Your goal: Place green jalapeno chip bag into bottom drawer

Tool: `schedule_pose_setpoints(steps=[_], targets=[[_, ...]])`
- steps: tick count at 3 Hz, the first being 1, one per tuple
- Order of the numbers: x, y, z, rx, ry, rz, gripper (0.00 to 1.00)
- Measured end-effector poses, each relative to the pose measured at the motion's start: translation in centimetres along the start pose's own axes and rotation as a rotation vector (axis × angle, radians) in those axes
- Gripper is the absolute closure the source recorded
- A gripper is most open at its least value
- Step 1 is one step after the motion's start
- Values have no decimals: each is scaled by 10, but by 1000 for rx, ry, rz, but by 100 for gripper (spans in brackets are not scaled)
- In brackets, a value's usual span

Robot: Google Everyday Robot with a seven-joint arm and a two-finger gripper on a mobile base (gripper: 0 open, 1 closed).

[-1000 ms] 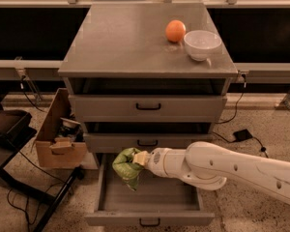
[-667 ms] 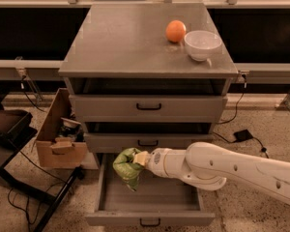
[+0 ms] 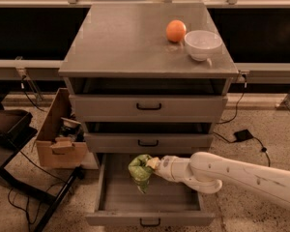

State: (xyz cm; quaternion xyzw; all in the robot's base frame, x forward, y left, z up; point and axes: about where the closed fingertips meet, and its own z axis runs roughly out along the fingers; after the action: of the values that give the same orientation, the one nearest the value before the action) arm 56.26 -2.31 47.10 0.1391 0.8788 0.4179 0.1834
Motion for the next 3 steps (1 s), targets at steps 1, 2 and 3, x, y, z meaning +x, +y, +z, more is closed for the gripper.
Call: schedule_pose_setpoints(steps=[1, 2, 3], targets=[[-27, -76, 32, 18, -25, 117, 100], [-43, -144, 69, 37, -21, 216, 100], [-48, -185, 103, 3, -3, 304, 82]])
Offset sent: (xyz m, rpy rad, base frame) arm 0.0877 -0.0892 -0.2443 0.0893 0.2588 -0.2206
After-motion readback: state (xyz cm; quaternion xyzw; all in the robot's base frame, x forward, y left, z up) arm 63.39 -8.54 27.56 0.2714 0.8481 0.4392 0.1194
